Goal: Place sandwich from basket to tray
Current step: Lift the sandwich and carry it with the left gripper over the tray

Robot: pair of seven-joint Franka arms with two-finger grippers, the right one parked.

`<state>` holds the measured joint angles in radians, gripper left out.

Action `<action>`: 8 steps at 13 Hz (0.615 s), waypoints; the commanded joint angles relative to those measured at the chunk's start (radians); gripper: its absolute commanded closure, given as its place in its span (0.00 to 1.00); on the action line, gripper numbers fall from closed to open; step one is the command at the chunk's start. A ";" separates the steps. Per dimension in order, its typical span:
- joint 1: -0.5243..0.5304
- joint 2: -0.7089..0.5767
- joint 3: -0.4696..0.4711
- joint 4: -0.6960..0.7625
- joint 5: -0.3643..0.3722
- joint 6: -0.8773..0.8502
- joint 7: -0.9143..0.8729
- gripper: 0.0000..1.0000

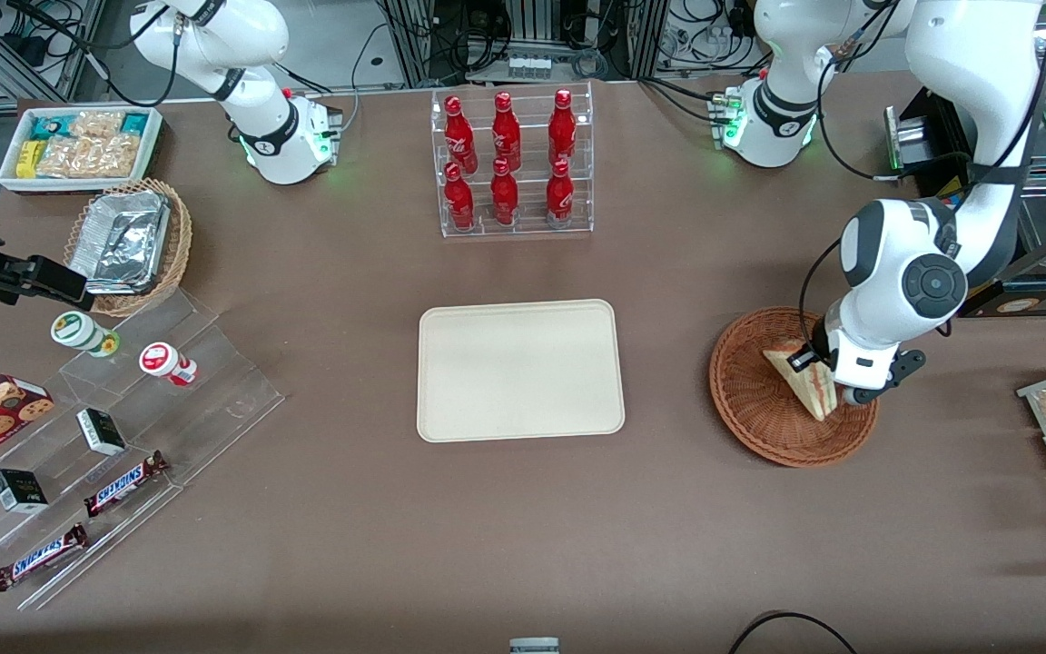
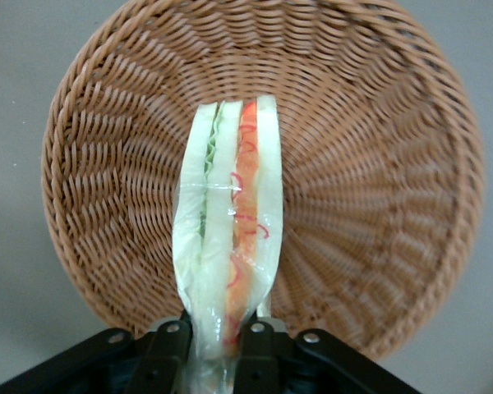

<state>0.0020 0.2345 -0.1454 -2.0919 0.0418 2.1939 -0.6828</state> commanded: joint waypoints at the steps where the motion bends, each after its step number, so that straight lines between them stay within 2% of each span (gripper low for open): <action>1: -0.052 -0.006 -0.008 0.093 0.018 -0.129 0.026 1.00; 5: -0.149 -0.010 -0.013 0.115 0.004 -0.143 0.116 1.00; 8: -0.245 0.011 -0.048 0.162 0.000 -0.160 0.062 1.00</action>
<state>-0.1865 0.2288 -0.1883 -1.9838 0.0417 2.0743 -0.5924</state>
